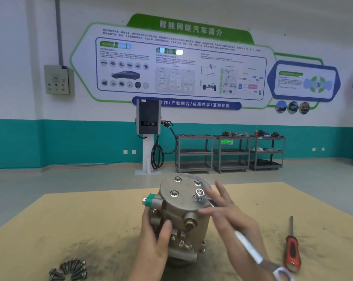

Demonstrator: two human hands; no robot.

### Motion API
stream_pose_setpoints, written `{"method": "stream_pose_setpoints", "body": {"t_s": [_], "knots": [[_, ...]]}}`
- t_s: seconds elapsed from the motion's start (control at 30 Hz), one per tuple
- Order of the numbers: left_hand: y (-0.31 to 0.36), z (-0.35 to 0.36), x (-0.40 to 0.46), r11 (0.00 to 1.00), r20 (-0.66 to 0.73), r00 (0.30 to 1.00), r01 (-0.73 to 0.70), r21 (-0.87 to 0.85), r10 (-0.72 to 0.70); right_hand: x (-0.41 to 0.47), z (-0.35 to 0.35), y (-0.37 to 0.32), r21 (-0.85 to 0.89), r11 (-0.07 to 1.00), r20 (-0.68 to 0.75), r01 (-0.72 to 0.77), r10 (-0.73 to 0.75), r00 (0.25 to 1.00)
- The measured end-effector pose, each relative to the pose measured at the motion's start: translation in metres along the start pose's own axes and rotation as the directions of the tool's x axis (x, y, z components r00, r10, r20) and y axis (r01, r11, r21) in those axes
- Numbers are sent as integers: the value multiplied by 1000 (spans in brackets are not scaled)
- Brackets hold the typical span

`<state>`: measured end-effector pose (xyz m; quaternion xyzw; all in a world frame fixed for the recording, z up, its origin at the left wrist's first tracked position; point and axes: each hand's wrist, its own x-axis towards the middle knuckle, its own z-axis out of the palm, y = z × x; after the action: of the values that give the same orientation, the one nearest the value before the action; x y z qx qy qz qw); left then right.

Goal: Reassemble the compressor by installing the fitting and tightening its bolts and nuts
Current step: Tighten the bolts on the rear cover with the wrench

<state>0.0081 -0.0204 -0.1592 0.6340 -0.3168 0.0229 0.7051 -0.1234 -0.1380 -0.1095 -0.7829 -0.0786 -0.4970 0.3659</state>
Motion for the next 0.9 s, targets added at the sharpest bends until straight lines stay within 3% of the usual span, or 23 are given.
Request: {"method": "stream_pose_setpoints", "body": {"t_s": [0.07,0.13,0.23,0.3,0.33,0.4,0.47,0.53,0.6,0.73,0.9], "knots": [[0,8,-7,997,-52,999,-16,-73,12,11,4,-14,-276,942,140,191,-158,978],[6,17,-8,999,-96,995,-6,-31,3,27,13,-29,-466,830,317,305,-165,934],[22,29,-1,979,-81,994,86,183,-73,51,33,-47,-616,698,556,365,56,829],[21,28,-2,962,-217,975,104,254,-48,67,46,-49,-652,655,606,382,146,782],[16,30,-1,945,-223,974,106,308,-37,76,52,-48,-672,630,620,391,188,762],[3,27,-8,911,-99,993,94,402,-59,93,62,-42,-699,587,647,409,274,712],[-6,25,-11,938,-139,989,94,335,-49,110,67,-31,-717,585,653,379,376,657],[-5,27,-8,966,-208,978,83,245,-31,127,69,-23,-733,629,629,258,483,610],[-2,29,-4,978,-267,964,56,203,1,141,64,-15,-722,690,583,47,571,578],[1,29,-4,962,-237,968,-20,273,88,151,42,0,-650,710,472,-269,656,589],[3,31,-6,975,-226,970,-35,218,86,138,20,25,-305,688,286,-659,726,625]]}}
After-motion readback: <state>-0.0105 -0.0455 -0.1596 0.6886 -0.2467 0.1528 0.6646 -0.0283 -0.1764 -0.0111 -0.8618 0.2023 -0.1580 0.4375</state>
